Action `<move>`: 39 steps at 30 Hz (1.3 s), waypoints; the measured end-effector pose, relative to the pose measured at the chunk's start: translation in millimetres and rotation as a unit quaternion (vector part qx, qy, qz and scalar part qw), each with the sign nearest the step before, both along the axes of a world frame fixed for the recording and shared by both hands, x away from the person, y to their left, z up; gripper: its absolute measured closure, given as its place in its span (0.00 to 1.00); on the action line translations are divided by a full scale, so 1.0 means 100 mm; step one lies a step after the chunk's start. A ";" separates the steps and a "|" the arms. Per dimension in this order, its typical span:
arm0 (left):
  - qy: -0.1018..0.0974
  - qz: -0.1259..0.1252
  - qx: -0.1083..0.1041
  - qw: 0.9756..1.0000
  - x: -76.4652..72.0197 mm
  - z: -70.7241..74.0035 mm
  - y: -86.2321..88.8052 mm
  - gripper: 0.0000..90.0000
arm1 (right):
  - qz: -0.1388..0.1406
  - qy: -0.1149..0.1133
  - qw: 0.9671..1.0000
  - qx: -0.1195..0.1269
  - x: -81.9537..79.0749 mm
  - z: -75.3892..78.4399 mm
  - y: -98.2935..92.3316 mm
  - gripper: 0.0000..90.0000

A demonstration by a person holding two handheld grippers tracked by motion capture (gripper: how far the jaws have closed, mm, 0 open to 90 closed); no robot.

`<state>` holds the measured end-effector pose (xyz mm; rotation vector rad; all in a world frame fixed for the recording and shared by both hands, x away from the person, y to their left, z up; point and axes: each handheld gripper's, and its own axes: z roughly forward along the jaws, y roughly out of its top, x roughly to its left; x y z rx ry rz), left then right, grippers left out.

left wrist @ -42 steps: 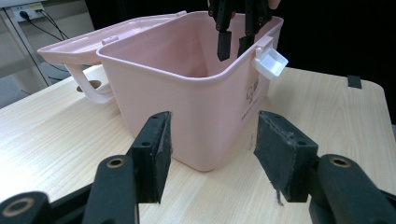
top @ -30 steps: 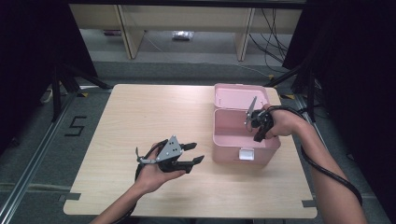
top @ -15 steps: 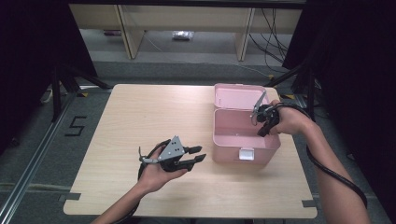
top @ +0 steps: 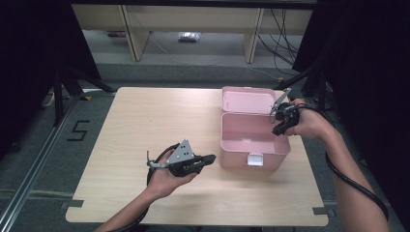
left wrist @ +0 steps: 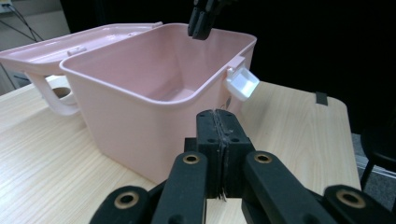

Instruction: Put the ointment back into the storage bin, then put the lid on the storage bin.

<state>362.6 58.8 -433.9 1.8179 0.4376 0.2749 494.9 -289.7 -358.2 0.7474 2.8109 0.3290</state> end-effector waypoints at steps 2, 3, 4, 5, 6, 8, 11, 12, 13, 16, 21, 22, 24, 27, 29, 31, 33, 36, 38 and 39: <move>-0.002 -0.003 -0.002 1.000 -0.01 0.01 -0.02 0.98 | -0.015 -0.006 1.000 0.004 0.00 0.01 -0.02 0.88; -0.002 -0.005 -0.004 1.000 -0.01 0.01 -0.03 0.99 | -0.020 -0.007 1.000 0.006 0.00 0.02 -0.02 0.87; -0.003 -0.006 -0.006 1.000 -0.02 0.02 -0.04 0.99 | -0.024 -0.011 1.000 0.007 0.01 0.03 -0.03 0.87; -0.004 -0.007 -0.007 1.000 -0.02 0.02 -0.05 0.99 | -0.030 -0.014 0.999 0.012 0.02 0.05 -0.04 0.86; -0.004 -0.008 -0.007 1.000 -0.02 0.02 -0.06 0.99 | -0.041 -0.020 0.999 0.018 0.03 0.07 -0.05 0.86; -0.001 -0.010 -0.009 1.000 -0.03 0.03 -0.07 0.99 | -0.057 -0.027 0.998 0.030 0.06 0.12 -0.07 0.84; 0.003 -0.011 -0.009 1.000 -0.02 0.02 -0.11 0.99 | -0.091 -0.036 0.994 0.047 0.11 0.16 -0.09 0.83; 0.003 -0.013 -0.013 1.000 -0.02 0.02 -0.13 0.99 | -0.100 -0.042 0.993 0.050 0.14 0.18 -0.11 0.83; 0.002 -0.015 -0.015 1.000 -0.02 0.02 -0.14 0.99 | -0.107 -0.046 0.992 0.055 0.16 0.19 -0.12 0.83; 0.003 -0.019 -0.014 1.000 -0.01 0.03 -0.19 0.99 | -0.130 -0.053 0.987 0.072 0.20 0.20 -0.13 0.82; -0.010 -0.026 -0.018 0.999 -0.03 0.02 -0.27 0.99 | -0.164 -0.061 0.981 0.084 0.25 0.19 -0.14 0.82; -0.011 -0.027 -0.016 0.999 -0.03 0.02 -0.28 0.99 | -0.170 -0.064 0.979 0.089 0.25 0.19 -0.15 0.82; -0.011 -0.031 -0.014 0.999 -0.04 0.01 -0.32 0.99 | -0.184 -0.067 0.976 0.094 0.26 0.18 -0.15 0.82; -0.013 -0.032 -0.016 0.999 -0.05 0.03 -0.35 0.99 | -0.210 -0.076 0.969 0.102 0.28 0.21 -0.17 0.83; -0.013 -0.030 -0.017 0.999 -0.04 0.03 -0.37 0.99 | -0.234 -0.082 0.962 0.116 0.30 0.23 -0.19 0.84; -0.009 -0.030 -0.019 0.999 -0.04 0.03 -0.37 0.99 | -0.248 -0.089 0.958 0.117 0.32 0.24 -0.22 0.85; -0.006 -0.027 -0.021 0.999 -0.02 0.02 -0.37 0.99 | -0.266 -0.096 0.952 0.120 0.33 0.25 -0.22 0.86; -0.001 -0.026 -0.022 0.999 0.00 0.01 -0.38 0.99 | -0.283 -0.105 0.945 0.126 0.36 0.26 -0.23 0.88; -0.001 -0.027 -0.020 0.999 0.00 0.00 -0.38 0.99 | -0.288 -0.106 0.944 0.123 0.38 0.25 -0.24 0.88; -0.001 -0.027 -0.020 0.999 -0.01 0.00 -0.39 0.99 | -0.289 -0.107 0.943 0.122 0.39 0.25 -0.24 0.88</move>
